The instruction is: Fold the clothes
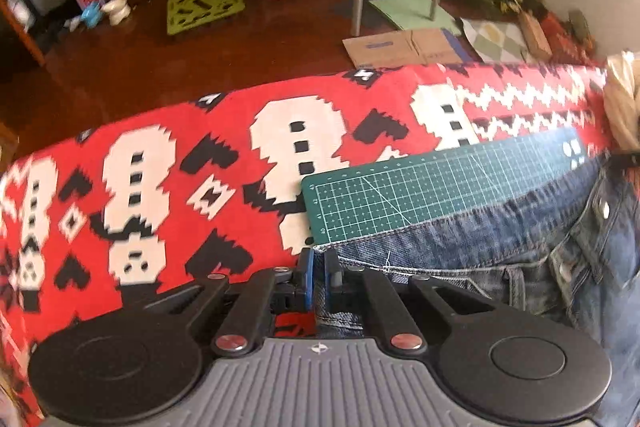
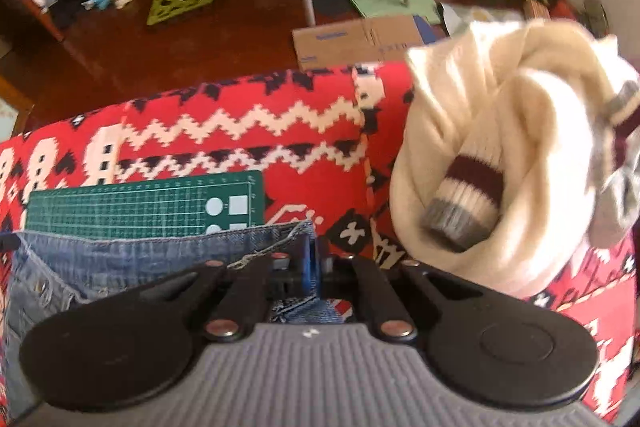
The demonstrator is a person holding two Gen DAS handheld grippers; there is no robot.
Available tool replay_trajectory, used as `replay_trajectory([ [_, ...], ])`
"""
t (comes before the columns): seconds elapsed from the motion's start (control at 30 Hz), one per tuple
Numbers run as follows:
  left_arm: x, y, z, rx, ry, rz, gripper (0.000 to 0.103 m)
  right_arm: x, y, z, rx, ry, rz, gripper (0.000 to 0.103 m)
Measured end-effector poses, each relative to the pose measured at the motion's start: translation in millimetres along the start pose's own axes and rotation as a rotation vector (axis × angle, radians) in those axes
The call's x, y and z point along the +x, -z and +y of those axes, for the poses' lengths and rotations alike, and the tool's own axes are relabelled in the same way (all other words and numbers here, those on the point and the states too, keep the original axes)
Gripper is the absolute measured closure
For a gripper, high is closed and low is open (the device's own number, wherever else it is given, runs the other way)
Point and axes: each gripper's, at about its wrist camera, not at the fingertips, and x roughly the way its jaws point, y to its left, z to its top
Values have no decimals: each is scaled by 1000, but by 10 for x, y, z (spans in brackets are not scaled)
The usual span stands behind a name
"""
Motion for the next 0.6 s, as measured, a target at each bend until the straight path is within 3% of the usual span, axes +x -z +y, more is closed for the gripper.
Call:
replay_trajectory([
  [0.07,-35,13,48,-24,-14,-16,79,65,-1,14,-18,5,4,99],
  [0.1,-53,21,75,-38,-22,-24,77,80,7,16,-28,10,2,98],
  [0.23,-193,38,141,-59,-50,-59,77,-48,28,-42,-30,28,-62,82],
  [0.4,-497,115,41,-51,-26,-118,77,-310,109,-71,-50,3,-108,82],
  [0.6,-708,396,-320,-63,47,-99,76,-529,487,46,-68,-43,-91,79],
])
